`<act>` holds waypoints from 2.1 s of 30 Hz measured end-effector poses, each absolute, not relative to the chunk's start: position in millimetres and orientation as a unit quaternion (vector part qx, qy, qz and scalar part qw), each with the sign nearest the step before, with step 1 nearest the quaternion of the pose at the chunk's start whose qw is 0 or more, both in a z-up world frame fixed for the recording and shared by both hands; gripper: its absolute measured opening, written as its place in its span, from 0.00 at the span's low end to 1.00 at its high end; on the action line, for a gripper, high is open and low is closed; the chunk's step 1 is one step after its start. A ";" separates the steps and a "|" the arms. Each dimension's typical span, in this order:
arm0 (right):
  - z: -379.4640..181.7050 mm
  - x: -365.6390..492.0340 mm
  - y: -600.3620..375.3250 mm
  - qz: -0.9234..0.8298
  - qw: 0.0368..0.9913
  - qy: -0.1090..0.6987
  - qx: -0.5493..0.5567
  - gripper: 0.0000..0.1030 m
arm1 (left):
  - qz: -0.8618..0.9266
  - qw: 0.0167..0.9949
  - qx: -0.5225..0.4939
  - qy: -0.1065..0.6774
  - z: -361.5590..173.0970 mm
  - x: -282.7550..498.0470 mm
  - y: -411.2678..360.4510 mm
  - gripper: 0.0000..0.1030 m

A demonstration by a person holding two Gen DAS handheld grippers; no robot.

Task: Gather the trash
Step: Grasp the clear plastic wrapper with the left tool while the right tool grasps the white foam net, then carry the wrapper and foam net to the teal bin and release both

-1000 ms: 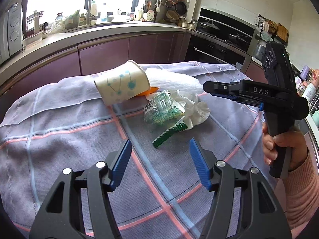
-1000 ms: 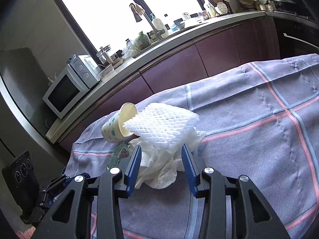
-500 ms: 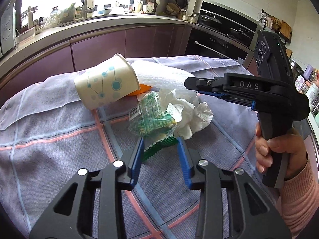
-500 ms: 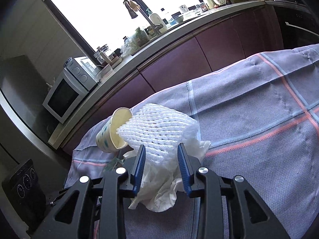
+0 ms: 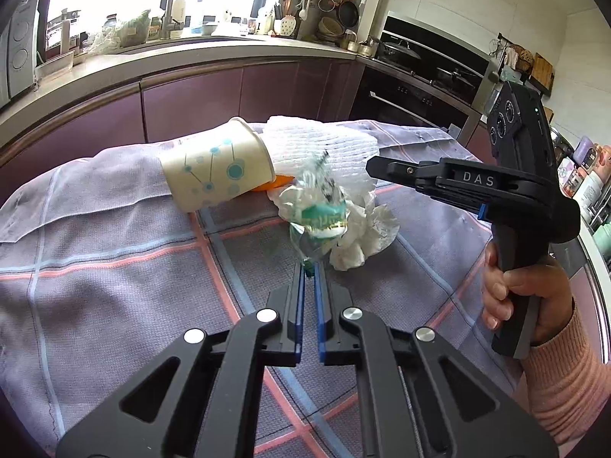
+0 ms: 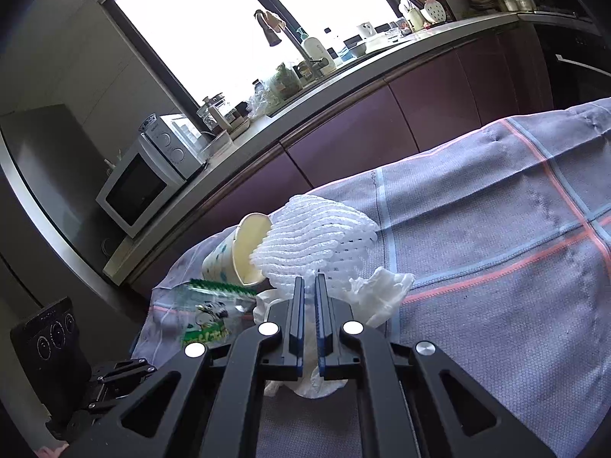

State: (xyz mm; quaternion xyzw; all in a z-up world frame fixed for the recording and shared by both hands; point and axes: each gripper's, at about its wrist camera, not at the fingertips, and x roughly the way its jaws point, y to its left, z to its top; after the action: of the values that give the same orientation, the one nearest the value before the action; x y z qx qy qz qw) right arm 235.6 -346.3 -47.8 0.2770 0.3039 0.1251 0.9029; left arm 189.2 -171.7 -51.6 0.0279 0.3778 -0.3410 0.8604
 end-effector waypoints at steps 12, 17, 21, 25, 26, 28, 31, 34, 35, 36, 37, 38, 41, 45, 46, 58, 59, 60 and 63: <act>-27.5 201.6 -353.0 0.131 0.913 0.263 0.283 0.04 | -0.343 0.868 0.023 0.359 -38.3 173.6 -147.9 0.02; -18.5 187.8 -356.7 0.139 0.916 0.246 0.286 0.04 | -0.339 0.873 0.024 0.348 -30.7 163.4 -136.3 0.02; -10.8 175.5 -354.3 0.149 0.918 0.234 0.283 0.04 | -0.335 0.878 0.021 0.342 -24.0 155.3 -125.0 0.02; -2.6 164.0 -347.8 0.166 0.919 0.225 0.279 0.04 | -0.322 0.886 0.015 0.332 -16.1 144.9 -110.5 0.02; -0.4 162.3 -344.4 0.171 0.919 0.224 0.278 0.04 | -0.321 0.888 0.013 0.329 -13.9 142.1 -106.1 0.02; 2.5 159.1 -336.9 0.181 0.918 0.223 0.273 0.04 | -0.317 0.891 0.010 0.324 -10.6 138.5 -98.1 0.02; 6.0 157.9 -321.8 0.200 0.915 0.226 0.268 0.04 | -0.311 0.896 0.005 0.317 -5.6 130.4 -83.6 0.02; 7.5 158.5 -302.4 0.223 0.910 0.231 0.261 0.04 | -0.300 0.902 0.000 0.310 -1.2 121.7 -69.2 0.02; 8.0 159.1 -295.0 0.231 0.909 0.233 0.257 0.04 | -0.296 0.904 -0.003 0.308 0.7 119.2 -63.8 0.02; 8.9 159.7 -287.1 0.237 0.908 0.236 0.252 0.04 | -0.291 0.907 -0.006 0.305 2.3 116.3 -57.9 0.02; 9.3 160.8 -279.2 0.245 0.906 0.239 0.249 0.04 | -0.285 0.909 -0.009 0.303 3.9 113.6 -51.8 0.02; 10.1 162.5 -271.4 0.252 0.904 0.241 0.247 0.04 | -0.279 0.912 -0.012 0.300 5.7 111.2 -45.0 0.02; 10.9 168.1 -249.9 0.275 0.897 0.248 0.241 0.04 | -0.264 0.919 -0.024 0.292 11.2 105.1 -25.1 0.02; 13.0 175.6 -222.1 0.303 0.889 0.255 0.232 0.04 | -0.240 0.926 -0.034 0.288 13.3 98.0 3.2 0.02; 13.8 177.4 -215.2 0.309 0.886 0.257 0.230 0.04 | -0.234 0.928 -0.037 0.289 13.1 96.6 10.4 0.02; 19.3 204.6 -122.3 0.395 0.849 0.291 0.197 0.04 | -0.145 0.946 -0.067 0.281 16.3 85.8 100.9 0.02; 20.8 207.3 -113.4 0.402 0.845 0.294 0.193 0.04 | -0.137 0.948 -0.068 0.280 16.3 84.7 109.2 0.02; 21.8 210.3 -104.0 0.409 0.842 0.297 0.188 0.04 | -0.128 0.949 -0.069 0.280 16.5 83.8 116.2 0.02; 20.6 217.9 -75.8 0.431 0.830 0.308 0.175 0.04 | -0.101 0.951 -0.075 0.282 14.4 81.8 140.0 0.02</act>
State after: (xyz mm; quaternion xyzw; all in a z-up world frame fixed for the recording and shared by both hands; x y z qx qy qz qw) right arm 217.9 -75.8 20.6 0.1749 0.3077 0.4308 0.8301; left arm 81.8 140.0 14.4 -0.0751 0.2816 -0.1009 0.9512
